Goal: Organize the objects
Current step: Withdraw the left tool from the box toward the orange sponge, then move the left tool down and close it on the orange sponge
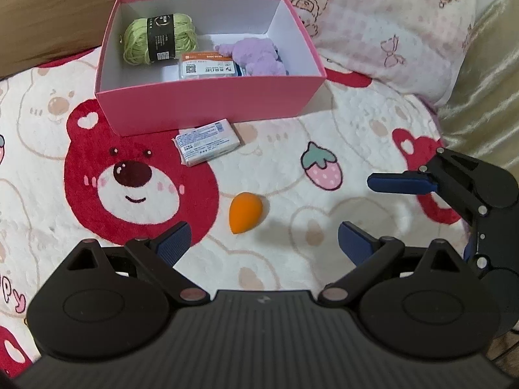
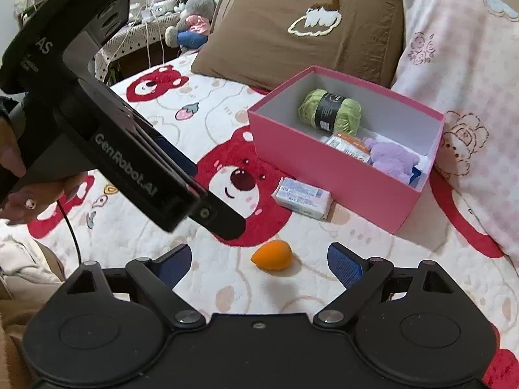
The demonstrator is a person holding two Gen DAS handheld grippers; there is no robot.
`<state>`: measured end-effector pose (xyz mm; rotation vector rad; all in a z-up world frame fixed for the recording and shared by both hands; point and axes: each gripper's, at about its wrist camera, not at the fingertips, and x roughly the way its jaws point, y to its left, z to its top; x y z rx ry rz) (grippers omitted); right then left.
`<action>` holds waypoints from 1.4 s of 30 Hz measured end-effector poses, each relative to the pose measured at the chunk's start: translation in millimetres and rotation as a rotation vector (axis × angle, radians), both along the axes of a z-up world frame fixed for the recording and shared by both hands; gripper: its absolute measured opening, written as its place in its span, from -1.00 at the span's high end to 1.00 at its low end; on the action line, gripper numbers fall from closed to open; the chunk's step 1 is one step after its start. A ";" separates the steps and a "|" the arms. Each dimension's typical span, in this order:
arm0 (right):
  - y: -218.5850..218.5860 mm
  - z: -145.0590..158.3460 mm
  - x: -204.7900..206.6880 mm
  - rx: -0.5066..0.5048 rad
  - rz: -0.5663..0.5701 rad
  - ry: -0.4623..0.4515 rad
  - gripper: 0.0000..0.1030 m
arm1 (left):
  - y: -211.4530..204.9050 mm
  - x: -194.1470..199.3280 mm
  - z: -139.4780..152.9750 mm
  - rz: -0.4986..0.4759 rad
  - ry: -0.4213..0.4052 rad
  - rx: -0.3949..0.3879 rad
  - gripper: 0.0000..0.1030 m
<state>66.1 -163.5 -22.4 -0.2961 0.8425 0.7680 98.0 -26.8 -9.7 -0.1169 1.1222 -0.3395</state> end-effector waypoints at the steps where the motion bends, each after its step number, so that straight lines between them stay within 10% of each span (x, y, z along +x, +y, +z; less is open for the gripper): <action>1: 0.6 -4.1 -0.4 0.001 0.002 0.007 -0.81 | -1.3 -1.0 -3.0 -0.004 -0.003 0.007 -0.91; 26: 13.0 -79.4 13.1 0.010 -0.022 0.056 -0.81 | -5.8 23.2 -83.7 0.016 0.082 0.081 -0.90; 42: 32.6 -103.2 29.1 -0.033 0.036 0.024 -0.79 | 14.9 23.1 -105.2 0.120 -0.026 -0.039 -0.85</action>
